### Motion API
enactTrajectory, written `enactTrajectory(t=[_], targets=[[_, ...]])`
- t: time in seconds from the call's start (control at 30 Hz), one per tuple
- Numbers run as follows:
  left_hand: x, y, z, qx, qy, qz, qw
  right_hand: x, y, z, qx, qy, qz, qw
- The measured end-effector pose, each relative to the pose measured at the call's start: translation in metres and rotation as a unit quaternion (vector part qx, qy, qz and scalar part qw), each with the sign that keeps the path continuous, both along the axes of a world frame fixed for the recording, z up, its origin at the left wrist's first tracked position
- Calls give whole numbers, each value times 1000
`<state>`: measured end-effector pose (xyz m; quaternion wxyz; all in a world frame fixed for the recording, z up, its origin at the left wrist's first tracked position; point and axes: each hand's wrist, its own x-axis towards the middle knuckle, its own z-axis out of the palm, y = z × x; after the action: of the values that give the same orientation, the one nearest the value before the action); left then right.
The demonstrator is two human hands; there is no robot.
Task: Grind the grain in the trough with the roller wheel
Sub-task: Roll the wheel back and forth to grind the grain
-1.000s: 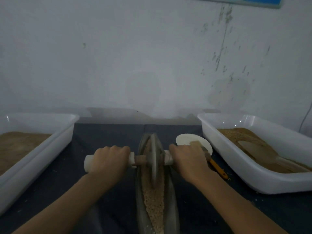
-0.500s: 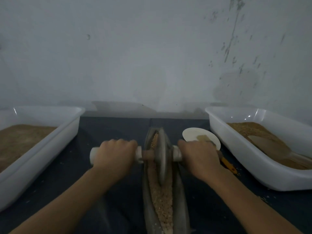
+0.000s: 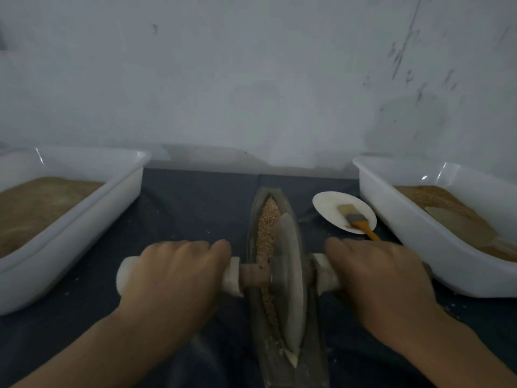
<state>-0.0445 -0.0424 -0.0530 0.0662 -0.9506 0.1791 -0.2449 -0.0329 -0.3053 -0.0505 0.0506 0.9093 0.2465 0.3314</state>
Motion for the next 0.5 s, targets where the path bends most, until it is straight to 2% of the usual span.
enactTrajectory(t=[0.1,0.2,0.3,0.4,0.5], targets=[[35,-8,-11,0,8,81,997,32,5,-8,-18,33,-29,999],[82,-12,-11,-28,41,105,993,80,12,-13,-60,25,-87,994],[114,-14,-8,-36,34,109,993,116,17,-8,-56,51,-108,991],[115,-18,-4,-14,28,107,994,114,20,-6,-38,70,-117,990],[84,-14,0,-1,50,87,995,74,13,-7,-34,53,-79,995]])
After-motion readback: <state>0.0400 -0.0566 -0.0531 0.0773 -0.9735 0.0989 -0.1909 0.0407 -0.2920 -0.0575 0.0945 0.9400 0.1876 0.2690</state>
